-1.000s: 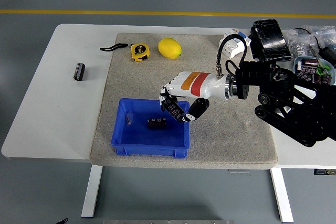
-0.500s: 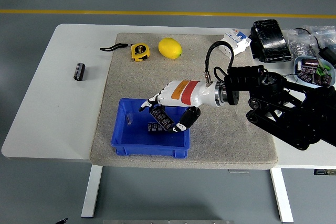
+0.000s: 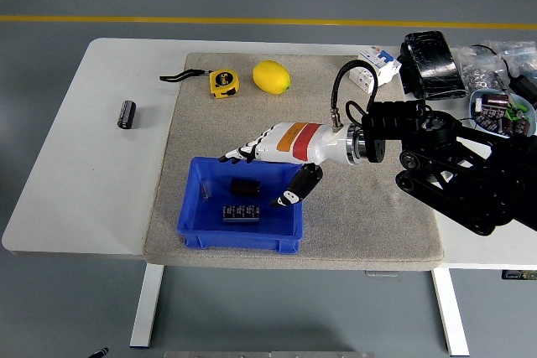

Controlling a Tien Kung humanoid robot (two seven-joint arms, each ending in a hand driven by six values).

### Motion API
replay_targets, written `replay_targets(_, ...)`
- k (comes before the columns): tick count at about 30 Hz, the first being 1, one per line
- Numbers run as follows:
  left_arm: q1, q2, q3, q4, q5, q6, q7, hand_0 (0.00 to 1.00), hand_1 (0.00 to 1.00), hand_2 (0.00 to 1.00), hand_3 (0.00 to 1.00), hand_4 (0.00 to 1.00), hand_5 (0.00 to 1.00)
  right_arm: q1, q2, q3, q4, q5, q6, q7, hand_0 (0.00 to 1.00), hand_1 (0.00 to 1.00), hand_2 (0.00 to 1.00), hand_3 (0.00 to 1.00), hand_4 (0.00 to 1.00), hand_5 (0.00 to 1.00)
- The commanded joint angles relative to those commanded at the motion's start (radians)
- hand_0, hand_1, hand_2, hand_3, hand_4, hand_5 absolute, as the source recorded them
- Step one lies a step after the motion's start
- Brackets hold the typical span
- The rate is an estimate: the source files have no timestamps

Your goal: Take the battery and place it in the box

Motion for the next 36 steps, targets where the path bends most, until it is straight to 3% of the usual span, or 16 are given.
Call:
replay_targets(7,-0.001,-0.001,0.005,-0.001,-0.008,0.001,-0.001,0.731,0.804,0.834,0.649,0.742,0.609,-0.004,-0.047,0.120,-0.062,-0.008,0.001,-0.002,0.789,0.782,0.904,0.998,0.853,0.171)
replay_targets(14,-0.001,-0.003,0.012,-0.001,-0.020,0.002,-0.001,0.729,0.804,0.833,0.647,0.742,0.609,-0.055,-0.117,0.289,-0.177,0.016,-0.001,-0.005,0.785,0.778,0.895,0.998,0.866,0.166)
replay_targets(20,0.000,-0.005,0.018,0.000,-0.032,0.002,-0.005,0.729,0.804,0.834,0.647,0.742,0.610,-0.152,-0.184,0.419,-0.237,0.200,0.008,-0.058,0.796,0.782,0.892,0.998,0.878,0.176)
replay_targets(21,0.000,-0.005,0.019,0.001,-0.032,0.002,-0.005,0.729,0.804,0.836,0.647,0.742,0.611,-0.174,-0.195,0.439,-0.236,0.246,0.006,-0.077,0.837,0.807,0.897,0.980,0.920,0.244)
replay_targets(26,0.002,-0.006,0.018,0.003,-0.029,0.001,-0.007,0.729,0.804,0.836,0.647,0.742,0.611,-0.278,-0.221,0.523,-0.192,0.454,-0.057,-0.168,0.837,0.807,0.897,0.980,0.920,0.244)
replay_targets(27,0.004,-0.007,0.018,0.004,-0.029,0.001,-0.008,0.735,0.804,0.836,0.647,0.742,0.611,-0.302,-0.218,0.549,-0.173,0.499,-0.078,-0.187,0.830,0.810,0.897,0.976,0.998,0.413)
replay_targets(32,0.006,-0.011,0.009,0.006,-0.017,0.000,-0.008,0.735,0.804,0.836,0.647,0.742,0.611,-0.405,-0.196,0.645,-0.088,0.707,-0.141,-0.224,0.830,0.810,0.897,0.976,0.998,0.413)
replay_targets(33,0.007,-0.011,0.006,0.007,-0.013,0.000,-0.007,0.743,0.807,0.836,0.647,0.740,0.610,-0.427,-0.189,0.663,-0.072,0.753,-0.156,-0.228,0.833,0.815,0.892,0.964,0.998,0.572)
replay_targets(36,0.009,-0.013,-0.004,0.008,-0.001,-0.001,-0.006,0.743,0.807,0.836,0.647,0.740,0.610,-0.482,-0.167,0.709,-0.036,0.870,-0.196,-0.236,0.833,0.815,0.892,0.964,0.998,0.572)
